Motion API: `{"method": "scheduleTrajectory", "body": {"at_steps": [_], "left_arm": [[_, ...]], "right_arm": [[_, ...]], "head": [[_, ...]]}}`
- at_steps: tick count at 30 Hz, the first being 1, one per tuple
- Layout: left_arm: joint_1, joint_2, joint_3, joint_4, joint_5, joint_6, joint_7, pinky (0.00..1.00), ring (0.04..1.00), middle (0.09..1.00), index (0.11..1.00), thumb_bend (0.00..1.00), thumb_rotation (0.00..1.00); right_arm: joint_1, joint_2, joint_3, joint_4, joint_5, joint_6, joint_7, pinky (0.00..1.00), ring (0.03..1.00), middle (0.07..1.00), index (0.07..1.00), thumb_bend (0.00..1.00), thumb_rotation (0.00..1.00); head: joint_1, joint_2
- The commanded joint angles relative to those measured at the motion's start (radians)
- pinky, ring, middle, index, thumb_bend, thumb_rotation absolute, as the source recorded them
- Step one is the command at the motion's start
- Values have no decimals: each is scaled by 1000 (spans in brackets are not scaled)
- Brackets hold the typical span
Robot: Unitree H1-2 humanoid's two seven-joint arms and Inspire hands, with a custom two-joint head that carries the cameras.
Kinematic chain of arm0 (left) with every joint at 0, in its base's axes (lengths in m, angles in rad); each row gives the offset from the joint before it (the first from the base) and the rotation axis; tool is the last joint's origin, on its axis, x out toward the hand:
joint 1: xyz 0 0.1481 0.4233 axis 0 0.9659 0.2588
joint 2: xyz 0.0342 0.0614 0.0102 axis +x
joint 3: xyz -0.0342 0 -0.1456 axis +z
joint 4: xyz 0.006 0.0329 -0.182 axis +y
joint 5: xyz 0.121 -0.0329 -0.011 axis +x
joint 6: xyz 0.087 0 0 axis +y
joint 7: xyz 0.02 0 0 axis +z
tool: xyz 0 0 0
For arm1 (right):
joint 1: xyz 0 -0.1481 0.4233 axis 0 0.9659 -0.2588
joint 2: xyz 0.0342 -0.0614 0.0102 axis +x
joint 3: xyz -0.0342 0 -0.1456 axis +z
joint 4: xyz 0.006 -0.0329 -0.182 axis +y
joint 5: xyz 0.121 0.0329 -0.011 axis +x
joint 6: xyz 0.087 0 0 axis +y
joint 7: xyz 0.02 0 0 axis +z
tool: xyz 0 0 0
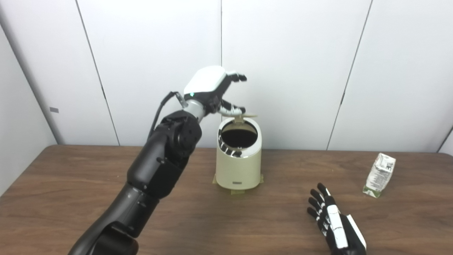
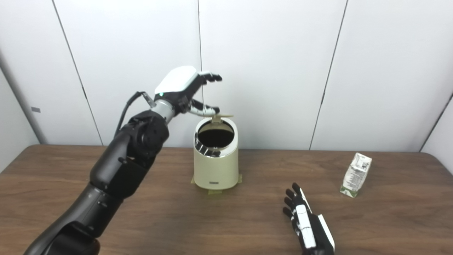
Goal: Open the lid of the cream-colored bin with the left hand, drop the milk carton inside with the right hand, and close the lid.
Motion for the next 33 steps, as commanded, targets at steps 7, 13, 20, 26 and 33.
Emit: {"method": "scheduleTrajectory", "body": {"at_steps": [7, 13, 20, 26, 33], "left_arm": [[137, -41, 181, -238, -191, 105, 42, 665, 754, 797, 794, 371, 270], [303, -53, 241, -368, -302, 152, 39, 758, 812, 811, 820, 306, 626], [485, -96, 316, -525, -427, 226, 28, 802, 839, 842, 856, 338, 592], [625, -149, 334, -577, -460, 214, 75, 787, 806, 827, 851, 364, 492], [766, -200, 318, -584, -508, 168, 119, 818, 827, 851, 879, 325, 712]], "right_arm": [[-31, -12, -6, -12, 13, -3, 15, 938, 954, 958, 981, 613, 967], [-38, -15, -17, -7, 20, -10, 14, 890, 931, 942, 966, 599, 967], [-47, -8, -59, -7, 65, -21, 7, 895, 926, 939, 953, 609, 908], [-57, -17, -86, -21, 59, -23, -8, 885, 922, 952, 957, 555, 697], [-70, -38, -141, 0, 9, -68, -64, 777, 865, 925, 923, 672, 299]], "head": [[1, 4], [-3, -18], [-12, -14], [-23, -12], [-89, 9]]}}
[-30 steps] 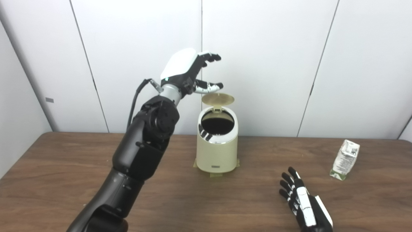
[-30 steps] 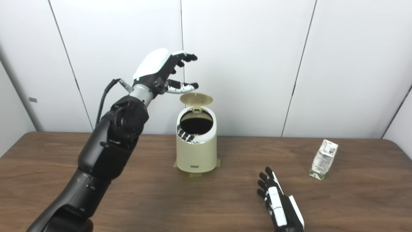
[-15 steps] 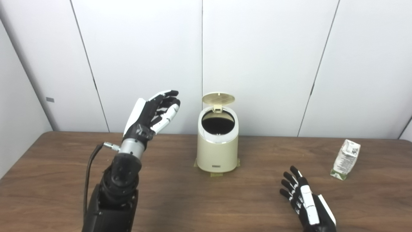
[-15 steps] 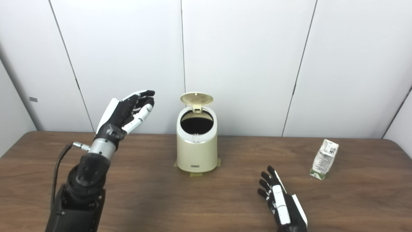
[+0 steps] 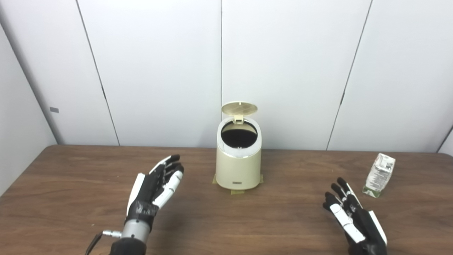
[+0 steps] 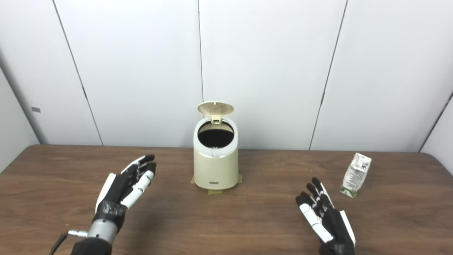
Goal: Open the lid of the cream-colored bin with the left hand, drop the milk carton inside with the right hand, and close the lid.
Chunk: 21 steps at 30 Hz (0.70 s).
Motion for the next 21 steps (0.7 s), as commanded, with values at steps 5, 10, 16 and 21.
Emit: {"method": "scheduleTrajectory", "body": {"at_steps": [5, 10, 16, 21], "left_arm": [[17, -24, 22, -24, -125, -117, 26, 856, 859, 875, 899, 404, 747], [38, -37, 47, -17, -170, -130, 58, 896, 855, 862, 898, 593, 603], [42, -33, 45, 11, -168, -158, 101, 939, 887, 860, 869, 824, 381], [42, -16, 31, 29, -154, -184, 110, 896, 856, 839, 861, 837, 344]], "right_arm": [[-27, -35, -65, -27, -48, -86, -70, 652, 776, 855, 825, 747, 163], [5, -63, -101, -118, -57, -30, -81, 616, 748, 822, 789, 768, 175], [33, -100, -145, -183, -89, 58, -101, 707, 765, 806, 806, 795, 221], [32, -125, -164, -191, -108, 82, -112, 711, 745, 799, 815, 778, 214]], "head": [[-48, 14], [-106, 33], [-143, 47], [-155, 60]]}}
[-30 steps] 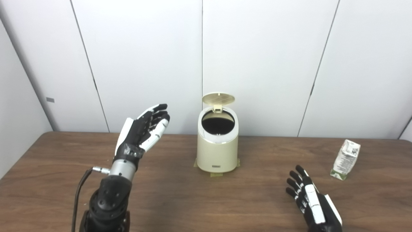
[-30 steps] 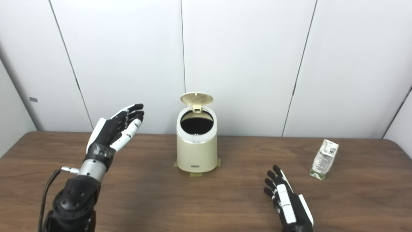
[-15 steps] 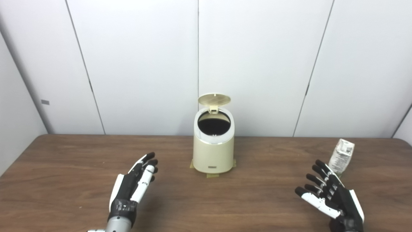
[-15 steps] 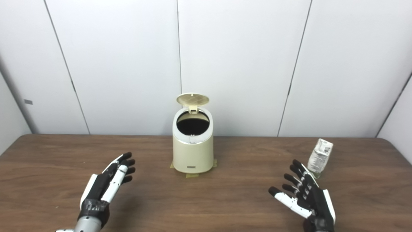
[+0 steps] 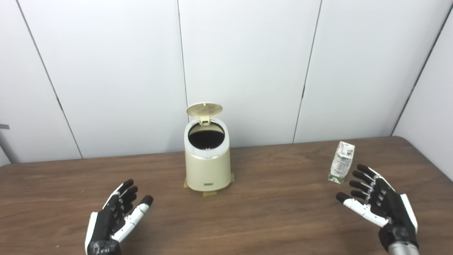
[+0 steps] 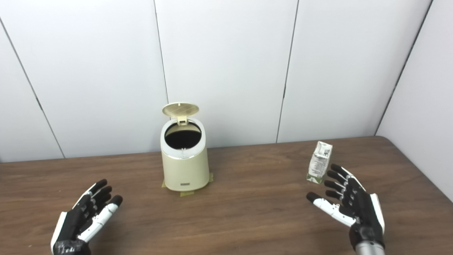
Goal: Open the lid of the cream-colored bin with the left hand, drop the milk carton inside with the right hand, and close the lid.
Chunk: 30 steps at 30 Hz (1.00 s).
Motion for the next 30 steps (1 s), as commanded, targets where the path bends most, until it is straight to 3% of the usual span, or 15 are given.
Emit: {"method": "scheduleTrajectory", "body": {"at_steps": [1, 6, 10, 14, 18, 19, 20, 30], "left_arm": [[-27, 13, -16, -11, 20, -57, 14, 884, 848, 835, 859, 839, 342], [-29, 25, -23, -2, 22, -61, 27, 867, 841, 835, 856, 857, 320], [-35, 21, -20, -4, 10, -50, 31, 879, 844, 832, 856, 876, 291], [-34, 28, -25, -6, 18, -46, 33, 874, 843, 834, 854, 861, 285], [-31, 32, -24, -1, 3, -52, 27, 860, 839, 836, 856, 845, 267], [-30, 35, -24, 1, -3, -55, 22, 852, 841, 841, 863, 835, 254], [-29, 40, -26, 1, -6, -54, 17, 850, 842, 843, 867, 832, 252], [-25, 59, -28, -20, -33, -10, -3, 859, 859, 859, 878, 754, 152]], "right_arm": [[-31, -35, -16, -32, -14, -1, -8, 751, 767, 809, 818, 784, 220], [-62, -81, -28, 13, -13, -14, 4, 846, 833, 843, 835, 783, 205], [-113, -133, -13, 82, -50, -23, 2, 738, 808, 855, 847, 857, 217], [-164, -177, 7, 165, -84, -33, 6, 758, 838, 891, 859, 900, 253], [-226, -210, 31, 258, -130, -37, -5, 712, 825, 882, 855, 956, 290], [-239, -216, 37, 275, -143, -31, -7, 761, 843, 876, 860, 965, 311], [-255, -222, 41, 296, -147, -30, -5, 801, 861, 877, 862, 966, 320], [-386, -233, 83, 400, -221, 30, -31, 729, 804, 829, 858, 928, 249]], "head": [[-3, 3], [-10, 5], [-58, 6], [-78, 6], [-88, -11], [-90, -12], [-93, -13], [-173, -23]]}}
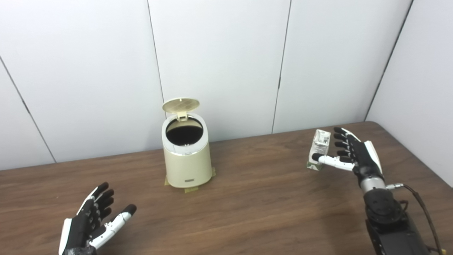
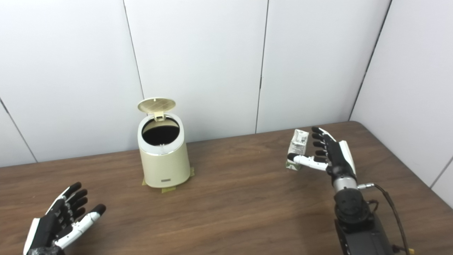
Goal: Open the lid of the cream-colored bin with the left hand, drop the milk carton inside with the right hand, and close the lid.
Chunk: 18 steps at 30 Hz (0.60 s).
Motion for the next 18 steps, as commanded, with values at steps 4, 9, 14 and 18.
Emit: {"method": "scheduleTrajectory", "body": {"at_steps": [4, 9, 14, 18], "left_arm": [[-22, 23, -17, -43, -9, -6, -17, 859, 855, 861, 885, 750, 141], [-24, 37, -21, -52, 2, 3, -22, 843, 844, 854, 886, 764, 168], [-24, 36, -20, -67, -13, 23, -24, 848, 846, 854, 887, 758, 149], [-21, 39, -26, -86, -10, 40, -27, 863, 860, 864, 896, 730, 124]], "right_arm": [[-102, -23, 12, -13, -53, 12, -42, 738, 820, 848, 847, 877, 156], [-134, -35, 4, 19, -50, 21, -43, 711, 836, 877, 861, 874, 149], [-153, -51, 4, 65, -47, -4, -41, 707, 835, 880, 855, 888, 181], [-157, -62, 5, 100, -40, -26, -43, 702, 832, 869, 831, 894, 181]], "head": [[-8, 4], [-11, 8], [-16, 11], [-20, 15]]}}
